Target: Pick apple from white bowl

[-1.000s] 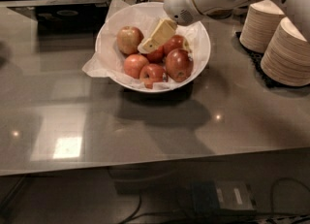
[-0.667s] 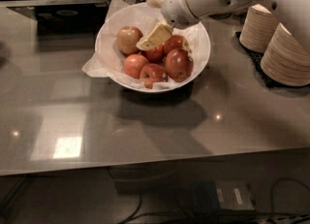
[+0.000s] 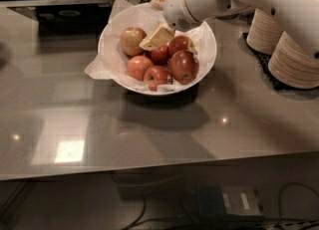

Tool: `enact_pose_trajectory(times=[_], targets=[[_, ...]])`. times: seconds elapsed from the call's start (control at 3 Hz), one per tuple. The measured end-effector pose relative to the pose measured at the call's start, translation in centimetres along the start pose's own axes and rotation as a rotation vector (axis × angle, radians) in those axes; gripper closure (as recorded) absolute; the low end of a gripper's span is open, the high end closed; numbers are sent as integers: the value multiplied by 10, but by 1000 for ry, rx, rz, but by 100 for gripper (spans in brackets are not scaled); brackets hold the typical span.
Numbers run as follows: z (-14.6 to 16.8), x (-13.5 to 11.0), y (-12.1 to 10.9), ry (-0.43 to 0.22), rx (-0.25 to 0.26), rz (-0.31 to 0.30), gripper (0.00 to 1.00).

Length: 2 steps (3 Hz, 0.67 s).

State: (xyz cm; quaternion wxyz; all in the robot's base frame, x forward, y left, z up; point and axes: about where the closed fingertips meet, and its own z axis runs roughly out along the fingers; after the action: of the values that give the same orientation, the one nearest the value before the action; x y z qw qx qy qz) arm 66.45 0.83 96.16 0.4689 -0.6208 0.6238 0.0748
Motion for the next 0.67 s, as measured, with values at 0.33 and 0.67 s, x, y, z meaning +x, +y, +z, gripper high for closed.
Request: enact_pose_trajectory(times=[0.33, 0.67], targets=[[8, -4, 0, -18, -19, 0, 30], [6, -20, 4, -86, -86, 43, 29]])
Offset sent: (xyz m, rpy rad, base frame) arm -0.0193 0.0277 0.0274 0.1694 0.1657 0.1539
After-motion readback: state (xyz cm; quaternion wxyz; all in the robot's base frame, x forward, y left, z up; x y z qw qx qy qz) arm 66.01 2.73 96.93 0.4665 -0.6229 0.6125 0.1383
